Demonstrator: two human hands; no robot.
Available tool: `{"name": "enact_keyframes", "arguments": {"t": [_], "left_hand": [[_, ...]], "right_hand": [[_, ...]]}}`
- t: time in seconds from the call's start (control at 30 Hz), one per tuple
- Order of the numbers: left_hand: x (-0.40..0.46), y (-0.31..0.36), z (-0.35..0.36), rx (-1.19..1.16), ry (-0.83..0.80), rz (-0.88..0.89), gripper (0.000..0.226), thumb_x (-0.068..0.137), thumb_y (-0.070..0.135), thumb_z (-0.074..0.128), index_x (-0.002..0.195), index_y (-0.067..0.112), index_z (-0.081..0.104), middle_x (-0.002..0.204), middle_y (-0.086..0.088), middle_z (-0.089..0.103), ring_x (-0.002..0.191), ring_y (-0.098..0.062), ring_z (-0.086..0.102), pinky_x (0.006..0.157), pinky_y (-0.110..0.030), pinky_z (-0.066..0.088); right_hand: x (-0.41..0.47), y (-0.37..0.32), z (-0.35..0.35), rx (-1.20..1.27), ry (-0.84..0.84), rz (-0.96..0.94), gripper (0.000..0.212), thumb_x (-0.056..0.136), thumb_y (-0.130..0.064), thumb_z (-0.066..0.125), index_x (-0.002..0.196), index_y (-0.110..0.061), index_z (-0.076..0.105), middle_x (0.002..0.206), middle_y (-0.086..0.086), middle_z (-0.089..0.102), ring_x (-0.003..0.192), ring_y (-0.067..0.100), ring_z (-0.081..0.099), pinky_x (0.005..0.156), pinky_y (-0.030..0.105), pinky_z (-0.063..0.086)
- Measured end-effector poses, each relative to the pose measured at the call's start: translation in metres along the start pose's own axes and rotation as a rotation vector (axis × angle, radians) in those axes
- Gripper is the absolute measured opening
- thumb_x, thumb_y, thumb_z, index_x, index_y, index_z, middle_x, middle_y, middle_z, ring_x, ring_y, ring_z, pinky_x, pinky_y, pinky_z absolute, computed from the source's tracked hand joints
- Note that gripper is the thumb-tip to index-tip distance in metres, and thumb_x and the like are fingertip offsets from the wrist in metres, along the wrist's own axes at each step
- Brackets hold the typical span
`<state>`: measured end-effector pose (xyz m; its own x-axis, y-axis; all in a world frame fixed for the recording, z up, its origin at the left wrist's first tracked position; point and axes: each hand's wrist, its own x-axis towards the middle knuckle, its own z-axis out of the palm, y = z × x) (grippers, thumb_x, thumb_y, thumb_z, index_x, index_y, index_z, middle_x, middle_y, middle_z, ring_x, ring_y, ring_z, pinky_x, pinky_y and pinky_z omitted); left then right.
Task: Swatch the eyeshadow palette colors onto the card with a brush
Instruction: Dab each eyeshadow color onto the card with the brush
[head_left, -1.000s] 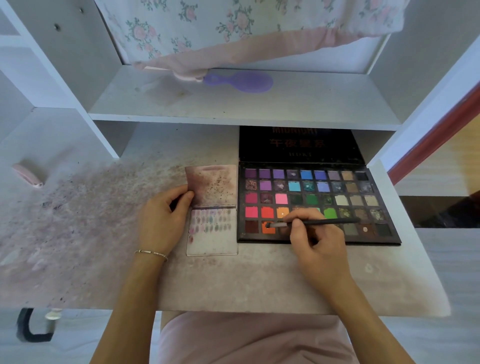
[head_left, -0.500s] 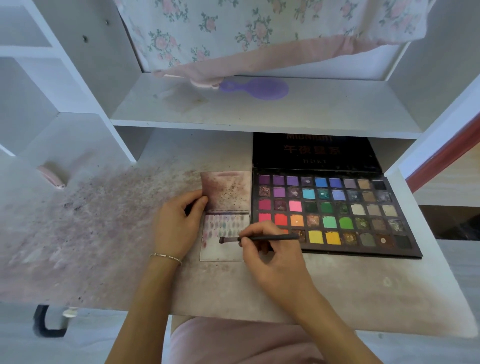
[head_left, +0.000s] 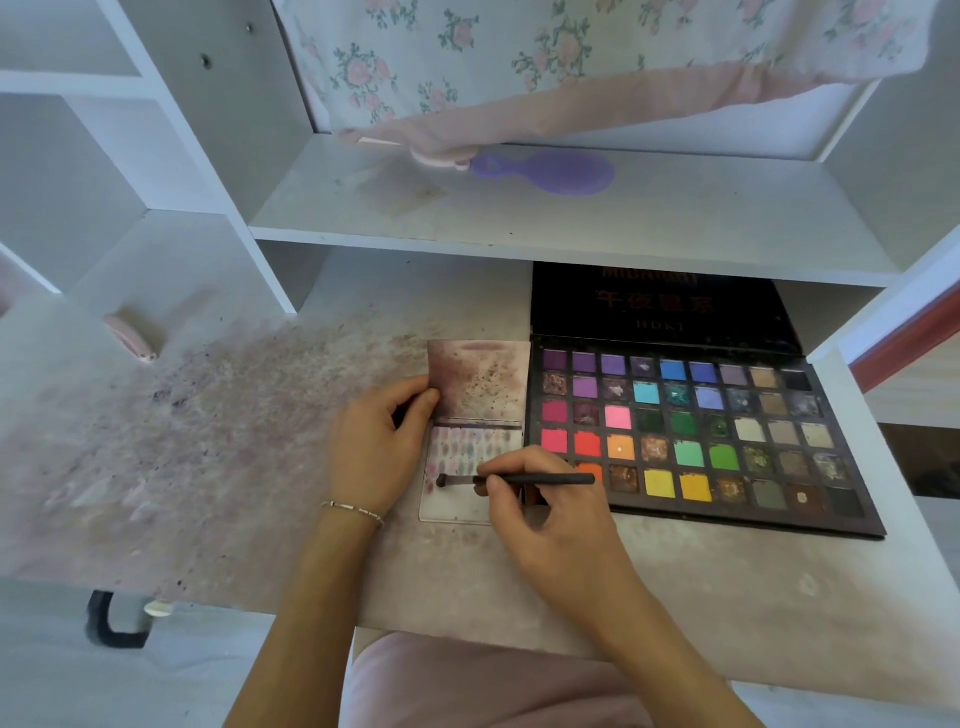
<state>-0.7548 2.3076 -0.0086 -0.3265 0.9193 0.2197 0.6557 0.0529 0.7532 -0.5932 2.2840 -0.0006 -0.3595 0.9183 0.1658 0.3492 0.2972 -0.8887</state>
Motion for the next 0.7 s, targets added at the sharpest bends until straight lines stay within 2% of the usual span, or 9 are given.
{"name": "enact_keyframes", "arguments": {"t": [0.17, 0.43, 0.57, 0.7], "left_hand": [[-0.0003, -0.0002, 0.0001, -0.001, 0.016, -0.007, 0.019, 0.087, 0.015, 0.056, 0.100, 0.019, 0.070, 0.084, 0.016, 0.063, 0.075, -0.006, 0.058, 0.067, -0.016, 0.042], [-0.0012, 0.0001, -0.0002, -0.009, 0.033, 0.003, 0.017, 0.086, 0.013, 0.057, 0.097, 0.017, 0.071, 0.079, 0.016, 0.062, 0.071, -0.009, 0.059, 0.066, -0.024, 0.045], [-0.0004, 0.0008, 0.0002, 0.001, 0.029, 0.002, 0.018, 0.086, 0.014, 0.057, 0.098, 0.018, 0.070, 0.079, 0.019, 0.060, 0.069, -0.003, 0.056, 0.065, -0.014, 0.042], [-0.0010, 0.0012, -0.0001, -0.001, 0.029, -0.006, 0.019, 0.087, 0.014, 0.056, 0.099, 0.018, 0.070, 0.080, 0.017, 0.061, 0.072, -0.007, 0.058, 0.065, -0.018, 0.042]], "right_hand": [[-0.0001, -0.0002, 0.0000, -0.021, -0.019, 0.001, 0.014, 0.080, -0.021, 0.051, 0.086, -0.016, 0.063, 0.081, -0.004, 0.061, 0.080, 0.008, 0.054, 0.071, 0.021, 0.045], [0.0003, -0.0010, -0.0004, -0.026, -0.026, 0.008, 0.013, 0.080, -0.020, 0.051, 0.086, -0.017, 0.063, 0.081, -0.007, 0.060, 0.080, 0.008, 0.053, 0.071, 0.020, 0.044], [0.0000, -0.0016, -0.0008, -0.030, -0.032, 0.002, 0.014, 0.080, -0.019, 0.052, 0.085, -0.015, 0.063, 0.080, -0.005, 0.060, 0.079, 0.009, 0.053, 0.070, 0.020, 0.044], [0.0001, -0.0018, -0.0009, -0.025, -0.034, 0.005, 0.014, 0.079, -0.019, 0.051, 0.085, -0.015, 0.064, 0.080, -0.006, 0.060, 0.079, 0.008, 0.053, 0.070, 0.020, 0.044]]}}
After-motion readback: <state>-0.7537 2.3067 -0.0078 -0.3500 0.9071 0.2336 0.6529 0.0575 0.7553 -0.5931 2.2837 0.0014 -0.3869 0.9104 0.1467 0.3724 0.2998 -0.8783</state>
